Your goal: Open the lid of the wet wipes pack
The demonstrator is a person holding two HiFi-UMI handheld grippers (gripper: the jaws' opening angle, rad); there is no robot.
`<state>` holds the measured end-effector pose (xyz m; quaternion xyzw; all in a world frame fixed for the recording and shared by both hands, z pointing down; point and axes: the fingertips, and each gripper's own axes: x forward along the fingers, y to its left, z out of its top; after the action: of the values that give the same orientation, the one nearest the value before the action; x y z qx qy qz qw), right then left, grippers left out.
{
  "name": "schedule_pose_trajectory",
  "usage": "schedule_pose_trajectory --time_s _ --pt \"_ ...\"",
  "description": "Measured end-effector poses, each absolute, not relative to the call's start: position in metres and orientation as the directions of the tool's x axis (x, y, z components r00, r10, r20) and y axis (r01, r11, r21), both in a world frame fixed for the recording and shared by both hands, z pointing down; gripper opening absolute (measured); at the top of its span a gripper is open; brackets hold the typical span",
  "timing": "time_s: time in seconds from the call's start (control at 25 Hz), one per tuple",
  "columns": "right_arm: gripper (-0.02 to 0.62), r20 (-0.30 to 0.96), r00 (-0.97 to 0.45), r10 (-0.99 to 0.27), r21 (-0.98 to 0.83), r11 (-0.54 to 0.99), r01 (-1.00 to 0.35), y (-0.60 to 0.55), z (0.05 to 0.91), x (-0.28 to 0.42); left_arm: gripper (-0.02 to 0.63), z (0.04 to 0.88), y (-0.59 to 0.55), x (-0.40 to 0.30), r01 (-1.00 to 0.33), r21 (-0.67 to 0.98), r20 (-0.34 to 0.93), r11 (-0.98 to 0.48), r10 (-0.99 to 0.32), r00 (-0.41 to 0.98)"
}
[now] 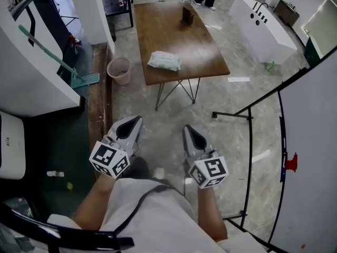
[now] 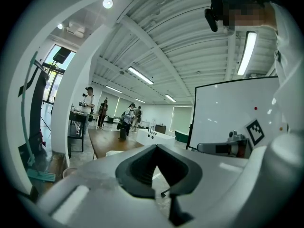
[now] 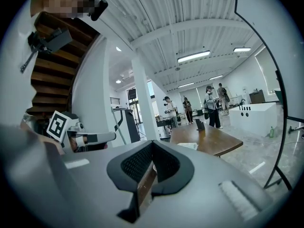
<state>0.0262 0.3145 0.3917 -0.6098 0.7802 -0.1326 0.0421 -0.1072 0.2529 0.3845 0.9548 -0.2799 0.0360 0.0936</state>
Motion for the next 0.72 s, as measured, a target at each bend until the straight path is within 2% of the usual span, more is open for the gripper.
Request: schedule_pose_trajectory --time_s 0.44,0.72 --pt "0.008 0.123 -0.291 -0.949 -0.269 0.250 -0.930 0.293 0.400 0.034 0.006 0.384 0.231 -0.099 -0.569 0.171 0.111 -0.804 -0.558 0.822" --pt "0.008 0.129 -0.285 -0.950 -0.266 0.244 -0.933 0.249 0.406 0.041 0.006 0.392 0.185 -0.086 -0.544 0.151 0.123 -0.825 -0.531 0.839"
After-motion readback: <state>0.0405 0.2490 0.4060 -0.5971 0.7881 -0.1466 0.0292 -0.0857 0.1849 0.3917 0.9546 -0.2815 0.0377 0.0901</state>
